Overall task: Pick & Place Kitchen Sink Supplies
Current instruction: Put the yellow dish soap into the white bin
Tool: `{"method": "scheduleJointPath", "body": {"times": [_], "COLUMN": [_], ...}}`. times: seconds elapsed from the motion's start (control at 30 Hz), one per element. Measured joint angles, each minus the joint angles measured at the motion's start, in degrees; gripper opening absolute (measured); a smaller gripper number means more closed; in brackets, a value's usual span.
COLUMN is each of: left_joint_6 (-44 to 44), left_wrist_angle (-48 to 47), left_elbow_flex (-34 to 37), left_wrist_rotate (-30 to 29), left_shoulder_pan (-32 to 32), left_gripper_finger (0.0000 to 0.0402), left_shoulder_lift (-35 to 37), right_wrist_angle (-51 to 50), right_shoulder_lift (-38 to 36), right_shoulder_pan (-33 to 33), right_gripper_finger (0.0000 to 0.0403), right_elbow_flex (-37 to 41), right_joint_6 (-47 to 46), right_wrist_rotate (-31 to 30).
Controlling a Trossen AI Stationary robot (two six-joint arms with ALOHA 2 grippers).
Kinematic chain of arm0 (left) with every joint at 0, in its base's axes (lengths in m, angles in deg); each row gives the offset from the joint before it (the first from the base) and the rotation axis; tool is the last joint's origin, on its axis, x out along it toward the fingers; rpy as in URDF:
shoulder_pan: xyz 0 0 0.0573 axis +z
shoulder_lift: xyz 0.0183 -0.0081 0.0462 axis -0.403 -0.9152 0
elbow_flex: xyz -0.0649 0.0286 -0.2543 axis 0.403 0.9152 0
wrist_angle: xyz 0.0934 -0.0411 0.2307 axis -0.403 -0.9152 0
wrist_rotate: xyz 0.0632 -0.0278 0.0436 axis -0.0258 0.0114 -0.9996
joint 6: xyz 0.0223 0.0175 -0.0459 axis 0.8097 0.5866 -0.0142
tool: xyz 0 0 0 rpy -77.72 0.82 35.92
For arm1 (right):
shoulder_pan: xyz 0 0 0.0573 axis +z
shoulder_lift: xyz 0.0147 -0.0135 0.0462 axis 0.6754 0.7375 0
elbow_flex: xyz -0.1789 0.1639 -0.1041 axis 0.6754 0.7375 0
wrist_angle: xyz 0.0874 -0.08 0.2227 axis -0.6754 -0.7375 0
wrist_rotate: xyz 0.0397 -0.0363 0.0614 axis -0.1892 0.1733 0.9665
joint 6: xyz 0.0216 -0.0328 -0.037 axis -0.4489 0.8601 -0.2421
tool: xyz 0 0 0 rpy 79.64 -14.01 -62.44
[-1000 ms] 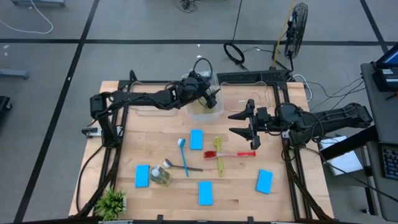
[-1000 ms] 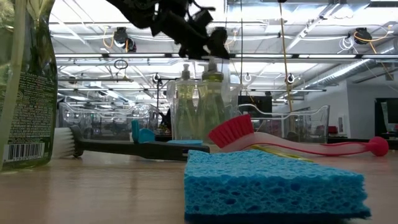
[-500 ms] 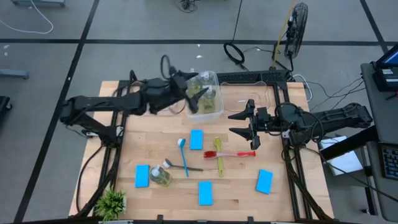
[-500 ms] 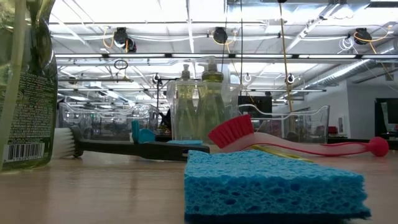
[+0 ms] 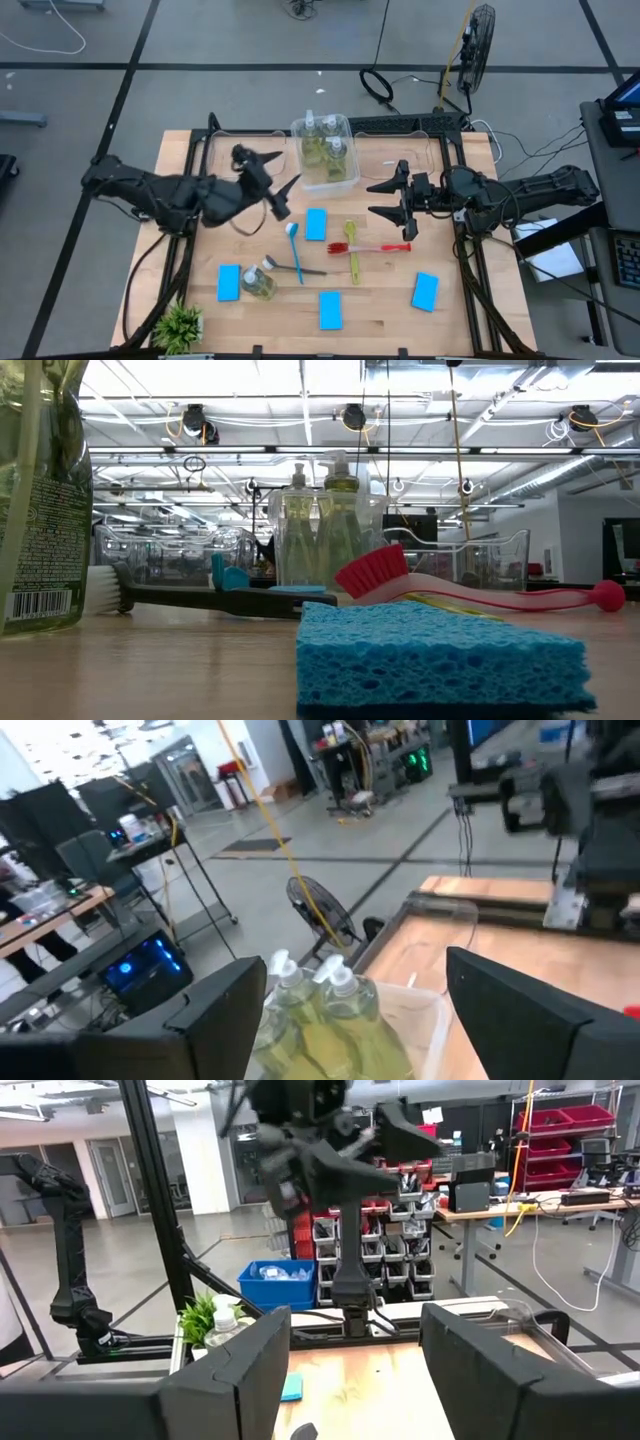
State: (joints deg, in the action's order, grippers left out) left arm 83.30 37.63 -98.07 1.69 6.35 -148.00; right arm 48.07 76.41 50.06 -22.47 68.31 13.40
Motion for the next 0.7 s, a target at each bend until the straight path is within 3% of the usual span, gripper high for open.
{"method": "scheduleJointPath", "body": {"times": [0.27, 0.7], "left_joint_6": [-5.43, -15.97], "left_wrist_angle": [-1.43, -2.44], "left_elbow_flex": [-0.03, -0.03], "left_wrist_rotate": [-8.83, -9.37], "left_shoulder_pan": [-8.30, -20.09], "left_gripper_finger": [0.0307, 0.0286], "left_shoulder_lift": [2.00, 3.81], "right_wrist_angle": [-0.11, -0.46], "right_shoulder_lift": [0.00, 0.02], "right_shoulder_pan": [0.00, 0.00], "right_gripper_finger": [0.0210, 0.0210], "right_elbow_flex": [0.00, 0.00], "right_joint_6": [-0.02, -0.04], "right_wrist_rotate": [0.00, 0.00]}}
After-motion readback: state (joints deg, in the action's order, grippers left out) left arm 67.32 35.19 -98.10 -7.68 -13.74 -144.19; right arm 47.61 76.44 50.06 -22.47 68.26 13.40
